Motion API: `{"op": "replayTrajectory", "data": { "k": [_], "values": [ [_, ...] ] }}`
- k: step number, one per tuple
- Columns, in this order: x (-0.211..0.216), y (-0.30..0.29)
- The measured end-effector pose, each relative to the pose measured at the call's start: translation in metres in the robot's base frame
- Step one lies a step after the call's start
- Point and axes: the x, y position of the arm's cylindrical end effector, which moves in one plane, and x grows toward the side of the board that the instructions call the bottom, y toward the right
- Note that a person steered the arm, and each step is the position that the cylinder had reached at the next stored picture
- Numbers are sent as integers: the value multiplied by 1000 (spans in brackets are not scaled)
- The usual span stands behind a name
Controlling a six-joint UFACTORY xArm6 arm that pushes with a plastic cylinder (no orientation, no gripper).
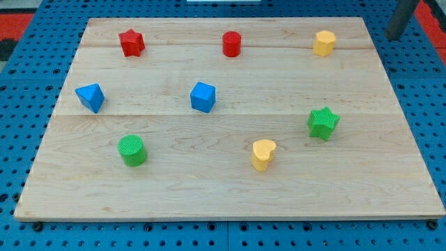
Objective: Push the yellow hexagon to the top center of the board
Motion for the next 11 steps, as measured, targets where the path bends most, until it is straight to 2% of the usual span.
{"op": "replayTrajectory", "data": {
  "k": [1,2,5,6,7,8,10,11],
  "values": [
    [25,-1],
    [60,-66],
    [63,-68],
    [61,-43],
    [28,-40],
    [27,-69],
    [22,-242],
    [10,-294]
  ]
}}
